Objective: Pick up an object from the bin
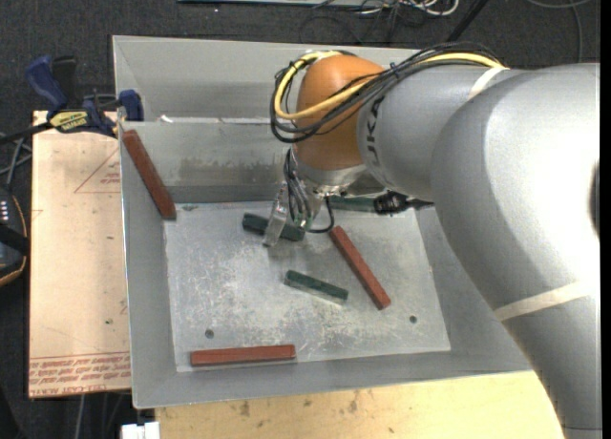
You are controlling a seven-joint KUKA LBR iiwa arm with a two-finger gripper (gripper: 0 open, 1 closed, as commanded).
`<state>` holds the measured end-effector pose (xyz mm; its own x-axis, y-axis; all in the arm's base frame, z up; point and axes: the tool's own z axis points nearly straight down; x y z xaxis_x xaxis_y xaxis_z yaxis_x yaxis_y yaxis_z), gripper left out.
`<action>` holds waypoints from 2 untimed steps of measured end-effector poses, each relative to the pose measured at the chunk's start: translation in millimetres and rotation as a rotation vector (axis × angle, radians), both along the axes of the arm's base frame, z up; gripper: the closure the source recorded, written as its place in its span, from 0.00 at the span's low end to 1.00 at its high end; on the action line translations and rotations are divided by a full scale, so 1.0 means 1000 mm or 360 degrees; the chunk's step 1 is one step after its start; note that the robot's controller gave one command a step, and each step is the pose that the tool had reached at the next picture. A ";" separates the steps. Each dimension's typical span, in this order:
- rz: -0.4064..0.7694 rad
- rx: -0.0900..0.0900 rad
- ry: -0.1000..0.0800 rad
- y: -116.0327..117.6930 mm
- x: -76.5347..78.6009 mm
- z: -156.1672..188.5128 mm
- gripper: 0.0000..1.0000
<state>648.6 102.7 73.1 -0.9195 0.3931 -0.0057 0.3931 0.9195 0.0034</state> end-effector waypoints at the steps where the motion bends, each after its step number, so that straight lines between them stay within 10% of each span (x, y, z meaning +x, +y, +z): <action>1: -0.0001 0.0000 0.0000 0.000 0.000 0.000 1.00; 2: -0.0001 0.0000 0.0004 0.000 -0.001 0.002 1.00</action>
Offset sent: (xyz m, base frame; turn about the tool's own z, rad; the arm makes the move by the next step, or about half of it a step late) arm -0.0002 0.0000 0.1075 0.0000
